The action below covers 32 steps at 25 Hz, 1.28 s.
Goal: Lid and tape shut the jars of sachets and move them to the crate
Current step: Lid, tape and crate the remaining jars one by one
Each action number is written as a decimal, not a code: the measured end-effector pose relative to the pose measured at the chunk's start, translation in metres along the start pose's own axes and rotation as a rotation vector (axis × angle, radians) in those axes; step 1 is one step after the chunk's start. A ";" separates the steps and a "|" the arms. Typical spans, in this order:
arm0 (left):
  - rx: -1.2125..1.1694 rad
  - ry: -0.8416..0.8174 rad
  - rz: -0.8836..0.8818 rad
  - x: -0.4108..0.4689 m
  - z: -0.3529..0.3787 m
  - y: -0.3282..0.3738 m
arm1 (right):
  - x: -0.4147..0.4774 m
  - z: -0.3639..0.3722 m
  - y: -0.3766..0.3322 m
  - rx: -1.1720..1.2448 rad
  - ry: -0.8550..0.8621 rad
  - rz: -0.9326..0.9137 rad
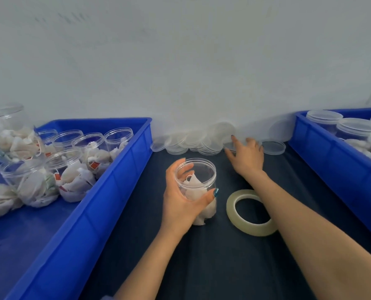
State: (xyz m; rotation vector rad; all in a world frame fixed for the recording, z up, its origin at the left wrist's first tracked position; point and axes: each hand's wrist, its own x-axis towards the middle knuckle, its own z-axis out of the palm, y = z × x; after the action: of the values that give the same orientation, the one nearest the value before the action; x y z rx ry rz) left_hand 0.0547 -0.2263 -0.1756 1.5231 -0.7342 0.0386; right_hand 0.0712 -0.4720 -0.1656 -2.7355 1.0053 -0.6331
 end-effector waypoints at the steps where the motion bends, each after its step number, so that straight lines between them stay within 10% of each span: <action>1: -0.011 -0.003 0.001 0.000 0.001 0.001 | -0.008 -0.012 -0.007 0.214 0.029 0.030; 5: -0.024 -0.009 -0.010 -0.002 -0.001 0.004 | -0.066 -0.071 -0.041 1.054 -0.080 -0.294; 32: -0.009 -0.214 -0.002 -0.022 -0.008 0.023 | -0.171 -0.054 -0.022 1.061 -0.391 -0.349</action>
State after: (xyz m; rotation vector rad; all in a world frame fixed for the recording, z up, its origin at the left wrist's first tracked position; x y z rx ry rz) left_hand 0.0297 -0.2077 -0.1644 1.5346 -0.9012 -0.1308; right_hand -0.0569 -0.3443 -0.1678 -1.9250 0.0191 -0.4460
